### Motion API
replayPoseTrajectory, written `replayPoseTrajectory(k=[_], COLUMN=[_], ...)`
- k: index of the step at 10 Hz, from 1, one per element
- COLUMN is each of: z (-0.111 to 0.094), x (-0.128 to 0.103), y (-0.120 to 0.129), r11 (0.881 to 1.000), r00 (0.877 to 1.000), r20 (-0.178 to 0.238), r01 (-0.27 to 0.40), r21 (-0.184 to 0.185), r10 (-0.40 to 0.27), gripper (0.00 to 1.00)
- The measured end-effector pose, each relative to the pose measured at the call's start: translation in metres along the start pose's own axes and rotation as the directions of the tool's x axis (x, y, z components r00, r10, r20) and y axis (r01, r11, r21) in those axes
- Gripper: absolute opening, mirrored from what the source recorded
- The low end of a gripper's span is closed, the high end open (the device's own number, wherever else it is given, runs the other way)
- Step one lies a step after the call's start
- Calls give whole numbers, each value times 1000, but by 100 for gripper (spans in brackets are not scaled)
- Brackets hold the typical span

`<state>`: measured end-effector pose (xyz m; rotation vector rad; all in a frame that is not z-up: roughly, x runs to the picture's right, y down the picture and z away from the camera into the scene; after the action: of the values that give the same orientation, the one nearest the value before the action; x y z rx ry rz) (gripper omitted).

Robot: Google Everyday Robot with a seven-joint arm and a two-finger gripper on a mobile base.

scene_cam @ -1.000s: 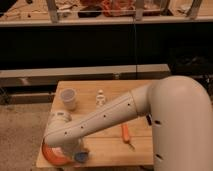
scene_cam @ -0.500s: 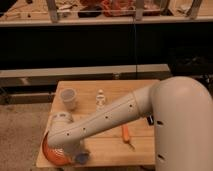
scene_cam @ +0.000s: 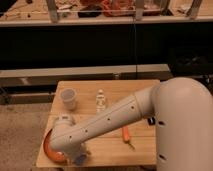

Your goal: Place the white sponge in the ceramic bowl

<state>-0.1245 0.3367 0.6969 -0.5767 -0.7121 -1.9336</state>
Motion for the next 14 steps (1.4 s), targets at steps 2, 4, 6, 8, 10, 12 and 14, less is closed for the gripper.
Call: replayPoseTrajectory(k=[2, 4, 6, 8, 10, 12, 14], z=[3, 6, 8, 9, 9, 10, 10], x=[-2, -3, -4, -5, -7, -8, -7], y=[0, -1, -2, -4, -4, -4, -2], r11=[1000, 1000, 1000, 1000, 1000, 999, 999], r00=[1000, 1000, 1000, 1000, 1000, 1000, 1000], r20=[-1, -8, -9, -12, -15, -18, -20], r01=[0, -1, -2, 1, -1, -4, -6], r21=[3, 14, 18, 24, 31, 39, 41], r10=[0, 1, 2, 0, 2, 4, 7], gripper=[40, 37, 46, 51, 35, 17, 7])
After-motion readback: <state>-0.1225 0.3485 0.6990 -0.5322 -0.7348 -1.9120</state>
